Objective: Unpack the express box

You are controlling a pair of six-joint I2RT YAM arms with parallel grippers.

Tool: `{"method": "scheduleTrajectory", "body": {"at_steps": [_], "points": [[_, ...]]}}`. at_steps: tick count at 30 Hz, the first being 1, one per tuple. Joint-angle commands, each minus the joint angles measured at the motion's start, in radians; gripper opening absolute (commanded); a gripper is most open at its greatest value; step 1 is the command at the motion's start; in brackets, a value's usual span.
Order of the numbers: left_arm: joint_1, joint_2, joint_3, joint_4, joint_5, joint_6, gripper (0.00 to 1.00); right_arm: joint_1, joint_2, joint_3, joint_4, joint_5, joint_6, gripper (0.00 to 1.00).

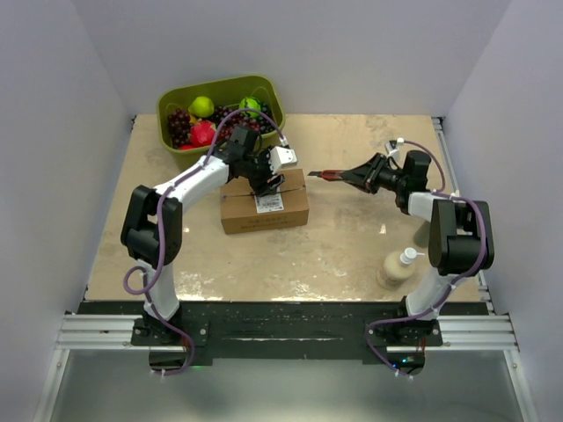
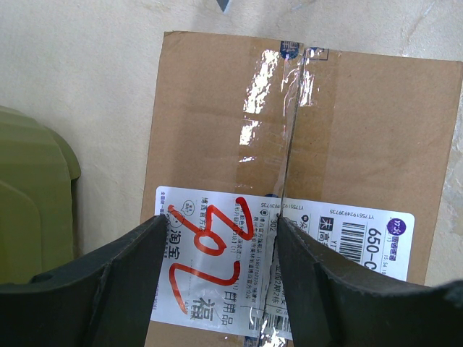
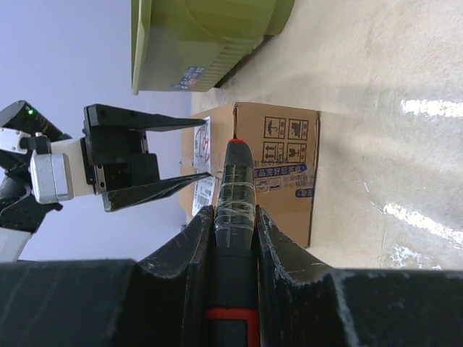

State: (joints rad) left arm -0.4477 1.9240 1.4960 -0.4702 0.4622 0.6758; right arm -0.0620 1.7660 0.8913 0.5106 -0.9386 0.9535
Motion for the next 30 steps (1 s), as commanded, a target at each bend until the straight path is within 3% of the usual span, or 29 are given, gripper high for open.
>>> {"method": "scheduleTrajectory", "body": {"at_steps": [1,12,17,30], "points": [[-0.011,0.089,-0.054,-0.11,-0.073,0.022,0.66,0.016,-0.013,0.005,0.028,-0.048,-0.009,0.0],[-0.011,0.101,-0.043,-0.108,-0.068,0.019,0.66,0.03,-0.025,-0.006,-0.029,-0.051,-0.048,0.0],[-0.011,0.102,-0.043,-0.108,-0.068,0.019,0.66,0.022,-0.037,-0.012,0.048,-0.02,-0.001,0.0],[-0.011,0.099,-0.046,-0.114,-0.071,0.021,0.66,-0.002,-0.036,0.015,0.014,0.0,-0.036,0.0]]}}
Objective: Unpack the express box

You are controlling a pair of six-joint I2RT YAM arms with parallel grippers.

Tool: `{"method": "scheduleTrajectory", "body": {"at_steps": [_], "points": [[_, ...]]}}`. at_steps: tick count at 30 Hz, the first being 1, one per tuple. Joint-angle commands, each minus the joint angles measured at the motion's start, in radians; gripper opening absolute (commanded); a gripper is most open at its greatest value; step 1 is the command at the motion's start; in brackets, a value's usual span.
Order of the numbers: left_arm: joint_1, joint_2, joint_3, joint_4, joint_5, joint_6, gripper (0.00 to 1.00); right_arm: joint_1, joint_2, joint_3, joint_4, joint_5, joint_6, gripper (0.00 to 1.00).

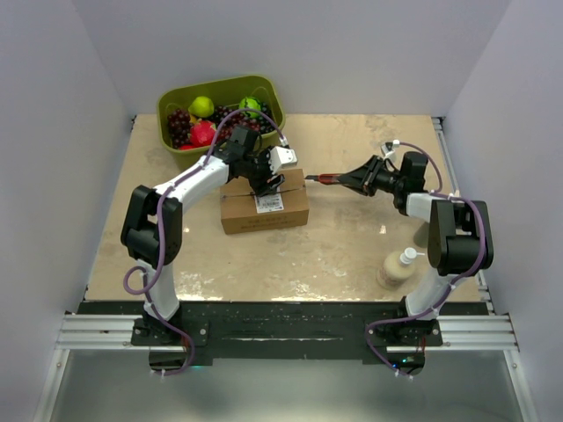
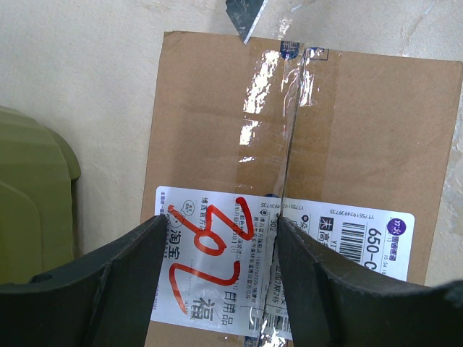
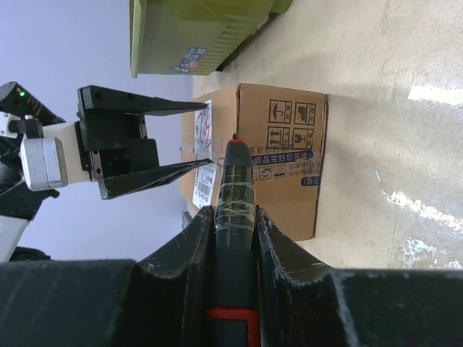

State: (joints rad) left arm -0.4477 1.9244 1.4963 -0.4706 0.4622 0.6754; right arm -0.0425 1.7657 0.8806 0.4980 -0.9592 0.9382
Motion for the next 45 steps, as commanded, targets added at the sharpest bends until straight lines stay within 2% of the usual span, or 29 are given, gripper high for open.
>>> {"method": "scheduleTrajectory", "body": {"at_steps": [1,16,26,32,33,37,41,45], "points": [[-0.011,0.099,-0.047,-0.114,-0.071,0.021,0.66,-0.023,-0.032,0.029,0.019,0.014,-0.027,0.0],[-0.013,0.107,-0.045,-0.109,-0.069,0.021,0.66,0.004,-0.023,-0.006,0.086,-0.041,0.033,0.0],[-0.013,0.104,-0.048,-0.112,-0.073,0.021,0.66,0.013,-0.014,0.008,0.04,-0.047,0.005,0.0],[-0.013,0.105,-0.045,-0.109,-0.083,0.024,0.66,0.013,-0.087,-0.029,-0.13,-0.144,-0.084,0.0],[-0.013,0.107,-0.044,-0.108,-0.085,0.024,0.66,0.013,-0.097,-0.032,-0.219,-0.156,-0.138,0.0],[-0.013,0.116,-0.044,-0.102,-0.086,0.02,0.66,0.013,-0.133,-0.071,-0.366,-0.226,-0.26,0.0],[-0.014,0.127,-0.035,-0.097,-0.096,0.018,0.65,0.013,-0.155,-0.06,-0.462,-0.227,-0.343,0.0],[-0.014,0.142,-0.016,-0.097,-0.114,0.01,0.62,0.015,-0.181,-0.084,-0.464,-0.213,-0.319,0.0]]}}
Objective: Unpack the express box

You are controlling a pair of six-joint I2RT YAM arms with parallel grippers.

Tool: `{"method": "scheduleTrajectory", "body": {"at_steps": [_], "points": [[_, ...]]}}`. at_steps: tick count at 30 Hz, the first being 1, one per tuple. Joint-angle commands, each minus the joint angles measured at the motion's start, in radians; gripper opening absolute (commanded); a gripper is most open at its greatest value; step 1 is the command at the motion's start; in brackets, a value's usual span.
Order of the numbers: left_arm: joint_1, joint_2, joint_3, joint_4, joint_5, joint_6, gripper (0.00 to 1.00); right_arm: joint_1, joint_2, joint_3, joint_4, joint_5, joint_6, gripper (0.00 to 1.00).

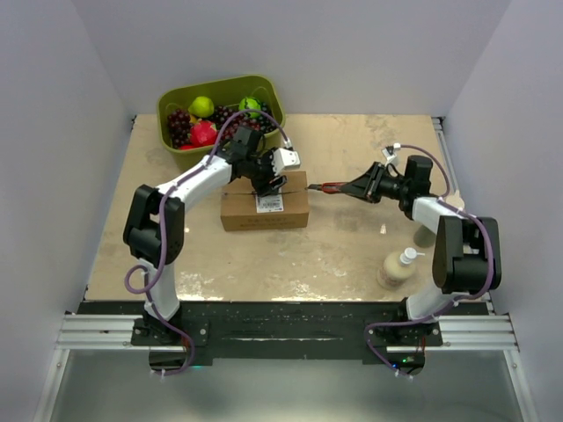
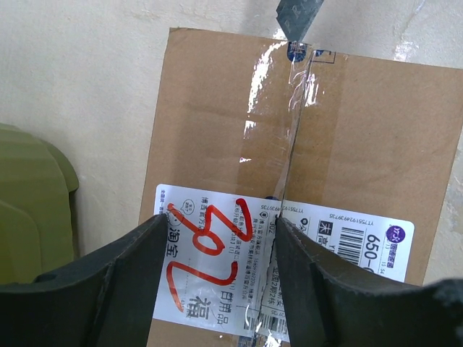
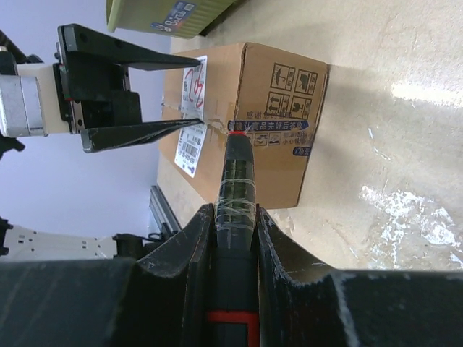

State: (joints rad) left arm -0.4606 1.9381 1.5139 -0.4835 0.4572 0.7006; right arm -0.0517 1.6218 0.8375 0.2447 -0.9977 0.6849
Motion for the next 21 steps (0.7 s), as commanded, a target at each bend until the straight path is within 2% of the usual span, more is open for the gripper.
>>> {"method": "scheduleTrajectory", "body": {"at_steps": [1,6,15,21], "points": [[-0.001,0.13,-0.031,-0.086,-0.114,-0.018,0.61,0.023,-0.042,-0.041,-0.225,-0.173,-0.067,0.0],[-0.001,0.124,-0.04,-0.076,-0.137,-0.024,0.58,0.023,-0.054,-0.001,-0.447,-0.179,-0.208,0.0],[-0.003,0.147,-0.027,-0.061,-0.146,-0.05,0.54,0.024,-0.161,-0.043,-0.596,-0.18,-0.288,0.0],[-0.009,0.153,-0.018,-0.059,-0.141,-0.047,0.54,0.026,-0.209,-0.055,-0.616,-0.199,-0.306,0.0]]}}
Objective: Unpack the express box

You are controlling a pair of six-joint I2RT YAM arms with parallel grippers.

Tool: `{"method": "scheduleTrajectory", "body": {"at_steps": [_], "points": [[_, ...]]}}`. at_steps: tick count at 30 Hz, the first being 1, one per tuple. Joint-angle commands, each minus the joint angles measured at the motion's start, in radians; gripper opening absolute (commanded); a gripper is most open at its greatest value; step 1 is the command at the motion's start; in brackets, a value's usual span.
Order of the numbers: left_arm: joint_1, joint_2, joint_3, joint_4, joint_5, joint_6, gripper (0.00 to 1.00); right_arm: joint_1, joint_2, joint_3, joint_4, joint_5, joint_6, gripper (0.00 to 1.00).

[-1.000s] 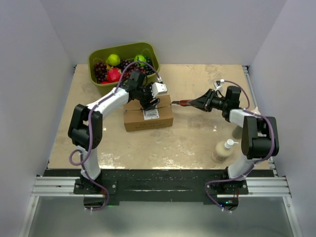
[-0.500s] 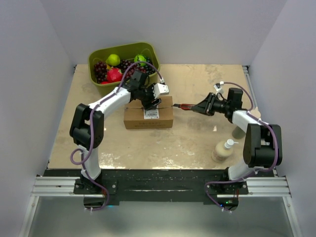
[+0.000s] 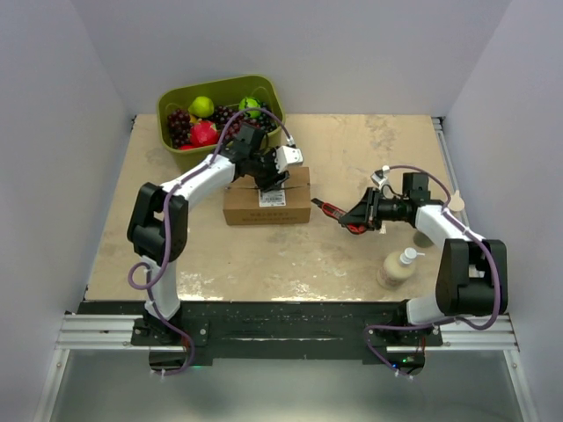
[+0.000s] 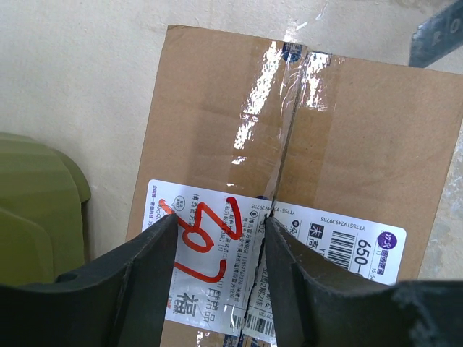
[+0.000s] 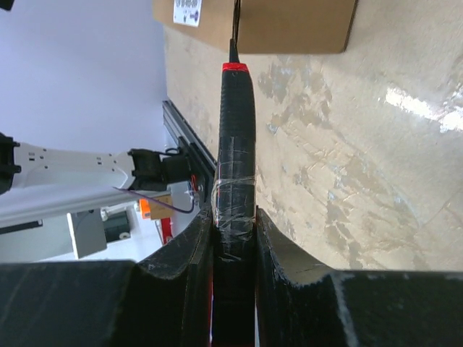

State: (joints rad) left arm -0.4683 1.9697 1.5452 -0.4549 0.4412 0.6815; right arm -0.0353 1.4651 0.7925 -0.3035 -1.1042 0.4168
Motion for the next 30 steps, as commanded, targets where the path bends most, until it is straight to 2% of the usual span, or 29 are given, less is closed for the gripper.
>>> {"method": "scheduleTrajectory", "body": {"at_steps": [1,9,14,18,19,20,21,22,23,26,28,30], "points": [[0.0,0.121,-0.053,-0.087,-0.125,-0.027,0.54,0.009,-0.055,-0.006,-0.072,-0.097,-0.039,0.0],[-0.003,0.095,-0.068,-0.08,-0.116,-0.04,0.55,0.012,-0.048,0.134,-0.362,-0.065,-0.292,0.0],[-0.007,0.049,-0.073,-0.087,-0.095,-0.045,0.55,0.009,-0.022,0.333,-0.531,-0.007,-0.483,0.0],[-0.009,0.018,-0.074,-0.1,-0.05,-0.046,0.56,0.011,-0.038,0.428,-0.421,0.16,-0.489,0.0],[-0.01,0.011,-0.076,-0.102,-0.044,-0.048,0.57,0.009,-0.038,0.445,-0.381,0.241,-0.481,0.0],[-0.013,-0.008,-0.077,-0.102,-0.041,-0.051,0.58,0.009,-0.026,0.453,-0.308,0.408,-0.481,0.0],[-0.016,-0.02,-0.079,-0.102,-0.038,-0.059,0.61,0.011,-0.016,0.464,-0.272,0.478,-0.498,0.0],[-0.016,-0.032,-0.08,-0.102,-0.033,-0.063,0.62,0.011,-0.002,0.479,-0.24,0.528,-0.557,0.0],[-0.018,-0.061,-0.082,-0.099,-0.03,-0.068,0.63,0.023,0.024,0.482,-0.168,0.652,-0.588,0.0],[-0.02,-0.114,-0.092,-0.105,-0.033,-0.074,0.65,0.063,0.067,0.467,-0.039,0.824,-0.731,0.0],[-0.02,-0.149,-0.103,-0.108,-0.041,-0.074,0.68,0.104,0.098,0.426,0.029,0.99,-0.818,0.0],[-0.02,-0.17,-0.112,-0.128,-0.021,-0.057,0.69,0.147,0.103,0.326,0.177,1.146,-0.893,0.0]]}}
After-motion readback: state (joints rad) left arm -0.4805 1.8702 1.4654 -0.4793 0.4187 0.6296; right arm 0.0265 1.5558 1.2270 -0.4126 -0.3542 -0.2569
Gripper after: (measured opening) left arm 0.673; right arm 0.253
